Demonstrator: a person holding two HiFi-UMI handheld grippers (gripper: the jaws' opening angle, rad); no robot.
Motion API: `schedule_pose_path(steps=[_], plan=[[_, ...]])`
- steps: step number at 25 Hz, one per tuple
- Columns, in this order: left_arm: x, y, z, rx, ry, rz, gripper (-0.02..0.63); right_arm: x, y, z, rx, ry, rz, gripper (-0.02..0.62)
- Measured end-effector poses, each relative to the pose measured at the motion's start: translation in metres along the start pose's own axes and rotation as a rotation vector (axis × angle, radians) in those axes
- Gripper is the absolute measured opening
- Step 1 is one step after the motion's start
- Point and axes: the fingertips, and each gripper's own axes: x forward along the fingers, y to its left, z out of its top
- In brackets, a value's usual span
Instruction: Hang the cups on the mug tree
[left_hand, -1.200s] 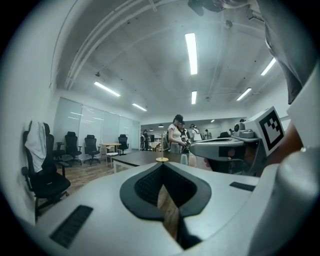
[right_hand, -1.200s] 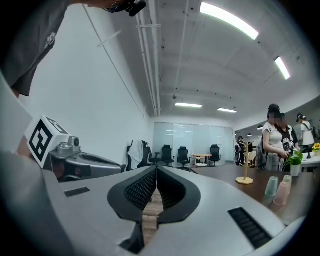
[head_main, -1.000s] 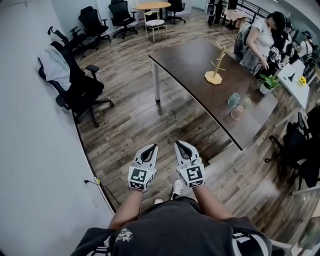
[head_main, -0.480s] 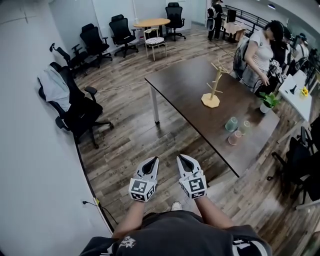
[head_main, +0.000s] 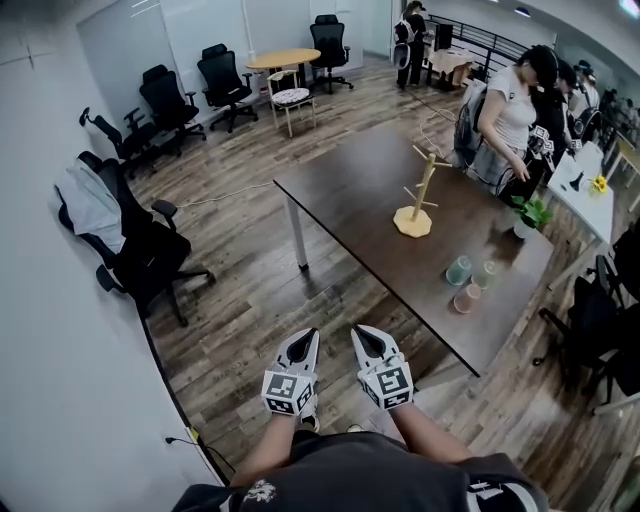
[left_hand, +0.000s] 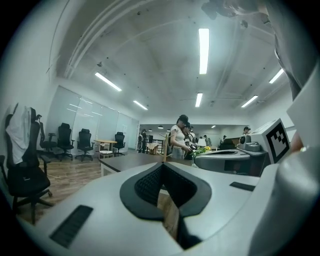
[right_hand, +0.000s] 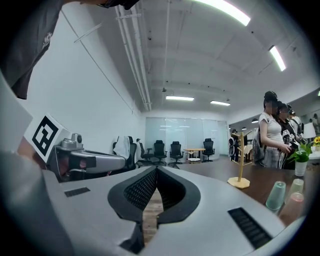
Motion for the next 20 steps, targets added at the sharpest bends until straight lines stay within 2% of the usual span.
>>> schedule_pose_path(steps=[8, 14, 20], plan=[[0.067, 0.070, 0.011, -0.019, 0.010, -0.105, 0.000, 0.090, -0.033, 0.016, 0.030, -0.008, -0.079, 0.025], [0.114, 0.110, 0.014, 0.042, 0.036, -0.218, 0.000, 0.134, -0.057, 0.015, 0.074, 0.017, -0.188, 0.025], [0.151, 0.133, 0.020, 0.081, 0.032, -0.330, 0.000, 0.151, -0.070, 0.004, 0.134, 0.040, -0.284, 0.025]])
